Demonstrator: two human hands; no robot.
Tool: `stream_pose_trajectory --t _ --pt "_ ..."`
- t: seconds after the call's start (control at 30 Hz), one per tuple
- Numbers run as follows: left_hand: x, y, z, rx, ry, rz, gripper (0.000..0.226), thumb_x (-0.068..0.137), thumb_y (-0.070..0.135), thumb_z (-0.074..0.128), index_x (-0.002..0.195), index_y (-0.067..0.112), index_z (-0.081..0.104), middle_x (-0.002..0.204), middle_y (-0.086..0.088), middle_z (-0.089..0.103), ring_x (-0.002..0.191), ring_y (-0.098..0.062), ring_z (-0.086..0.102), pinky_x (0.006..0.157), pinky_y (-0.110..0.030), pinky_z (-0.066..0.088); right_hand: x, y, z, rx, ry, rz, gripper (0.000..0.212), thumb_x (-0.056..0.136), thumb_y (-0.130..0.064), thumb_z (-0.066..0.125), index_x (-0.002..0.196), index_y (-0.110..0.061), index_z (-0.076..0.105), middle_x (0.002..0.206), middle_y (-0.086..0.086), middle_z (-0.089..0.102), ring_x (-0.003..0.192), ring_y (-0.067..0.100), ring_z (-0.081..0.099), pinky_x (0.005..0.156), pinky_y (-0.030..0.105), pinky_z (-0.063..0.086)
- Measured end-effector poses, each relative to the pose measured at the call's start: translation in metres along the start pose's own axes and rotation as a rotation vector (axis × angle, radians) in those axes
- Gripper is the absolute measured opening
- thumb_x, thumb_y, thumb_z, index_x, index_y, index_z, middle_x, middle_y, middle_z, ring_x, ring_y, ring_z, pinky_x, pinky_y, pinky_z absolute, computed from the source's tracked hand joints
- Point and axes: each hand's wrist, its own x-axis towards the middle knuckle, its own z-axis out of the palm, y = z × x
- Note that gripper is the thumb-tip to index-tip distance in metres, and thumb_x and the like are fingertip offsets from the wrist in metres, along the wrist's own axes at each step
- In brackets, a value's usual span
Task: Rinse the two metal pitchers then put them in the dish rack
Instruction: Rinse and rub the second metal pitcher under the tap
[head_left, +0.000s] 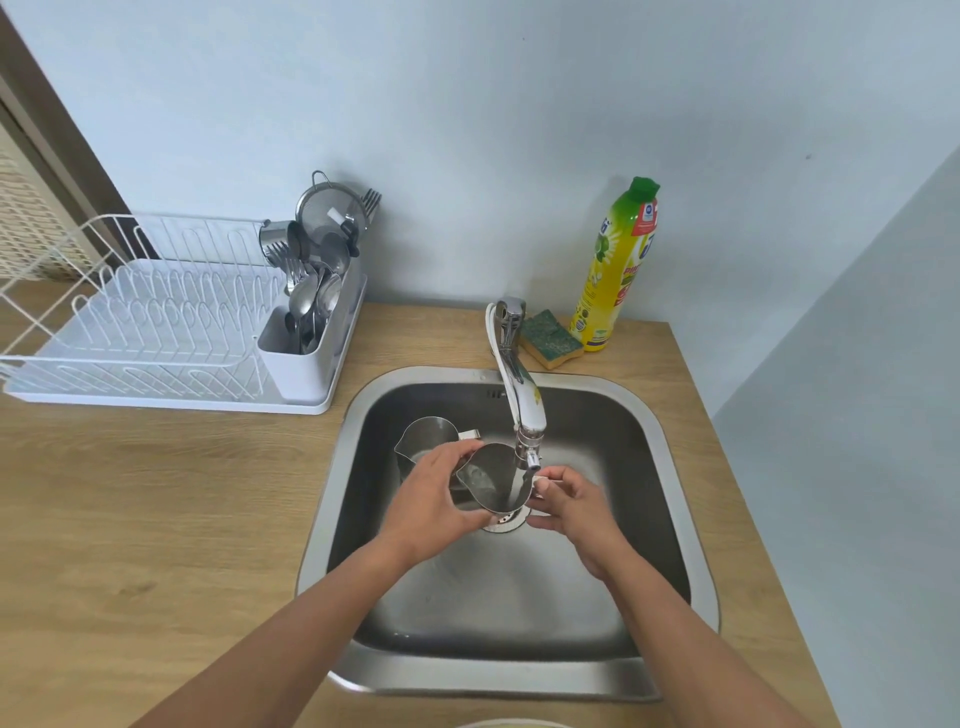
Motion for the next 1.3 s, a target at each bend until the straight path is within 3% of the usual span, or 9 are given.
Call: stream_pose_trajectory --t 0.1,0.3,0.43,0.53,0.8,0.9,1.03,1.17,1.3 --pt "-0.007 -0.007 0.0 -0.058 0.0 -0.072 0.086 0.061 0.046 0.086 0.135 0.042 0.043 0.134 0.02 0.049 0.12 -0.002 0.05 0.103 -0.027 0.045 -0.001 0.001 0.006 -0.048 -0.012 0.008 0.012 0.099 -0.011 0.053 0.097 -0.013 0.064 0.096 0.016 0.068 0.086 0.028 0.067 0.07 0.033 0.058" --pt "-0.017 -0.013 0.002 -0.222 -0.049 -0.227 0.07 0.066 0.037 0.088 0.125 0.039 0.049 0.115 0.03 0.053 0.102 0.01 0.053 0.088 -0.011 0.038 -0.009 0.004 0.005 -0.218 -0.023 0.051 0.015 0.1 -0.026 0.052 0.101 -0.017 0.063 0.086 0.009 0.066 0.071 0.022 0.063 0.058 0.029 0.053" --pt "-0.016 -0.02 0.013 -0.327 -0.114 -0.352 0.067 0.058 0.051 0.087 0.116 0.037 0.056 0.111 0.017 0.068 0.099 -0.001 0.065 0.094 -0.029 0.052 -0.014 -0.001 -0.003 -0.348 0.05 0.086 0.024 0.095 -0.038 0.057 0.097 -0.015 0.065 0.08 0.007 0.068 0.062 0.018 0.062 0.049 0.026 0.048" --pt "-0.016 -0.018 0.022 -0.412 -0.169 -0.393 0.056 0.067 0.038 0.088 0.113 0.031 0.058 0.112 0.012 0.069 0.098 -0.004 0.067 0.093 -0.029 0.054 -0.014 -0.009 -0.014 -0.45 0.103 0.092 0.03 0.09 -0.045 0.062 0.094 -0.015 0.066 0.076 0.005 0.069 0.059 0.018 0.061 0.048 0.026 0.046" --pt "-0.004 0.0 0.043 -0.519 -0.262 -0.368 0.071 0.053 0.039 0.09 0.116 0.029 0.058 0.118 0.006 0.069 0.109 -0.012 0.066 0.103 -0.04 0.05 -0.022 -0.03 -0.046 -0.6 0.214 -0.009 0.029 0.082 -0.055 0.066 0.087 -0.027 0.067 0.082 0.0 0.072 0.065 0.017 0.064 0.055 0.03 0.051" --pt "0.003 0.005 0.044 -0.503 -0.268 -0.326 0.072 0.052 0.034 0.092 0.114 0.037 0.056 0.121 0.009 0.067 0.111 -0.013 0.066 0.103 -0.042 0.05 -0.024 -0.032 -0.052 -0.546 0.219 -0.082 0.025 0.083 -0.049 0.07 0.087 -0.024 0.068 0.084 0.003 0.071 0.069 0.019 0.065 0.063 0.035 0.052" --pt "0.011 0.006 0.041 -0.461 -0.217 -0.238 0.077 0.05 0.026 0.091 0.116 0.041 0.053 0.123 0.013 0.065 0.115 -0.009 0.063 0.104 -0.042 0.05 -0.026 -0.028 -0.05 -0.449 0.208 -0.155 0.009 0.085 -0.032 0.072 0.087 -0.024 0.068 0.09 0.004 0.07 0.086 0.023 0.067 0.061 0.028 0.052" --pt "0.015 0.01 0.028 -0.294 -0.135 -0.157 0.073 0.055 0.022 0.088 0.11 0.053 0.051 0.116 0.02 0.065 0.112 0.0 0.06 0.104 -0.033 0.048 -0.021 -0.02 -0.044 -0.347 0.2 -0.195 0.006 0.087 -0.019 0.071 0.089 -0.023 0.067 0.094 0.005 0.072 0.093 0.025 0.07 0.065 0.032 0.06" --pt "0.014 0.016 0.008 -0.106 -0.072 -0.053 0.078 0.062 0.03 0.086 0.129 0.039 0.048 0.128 0.02 0.057 0.119 -0.002 0.053 0.104 -0.029 0.045 -0.016 -0.016 -0.027 -0.2 0.161 -0.178 0.006 0.092 -0.012 0.064 0.091 -0.018 0.065 0.097 0.011 0.071 0.094 0.025 0.07 0.064 0.031 0.061"
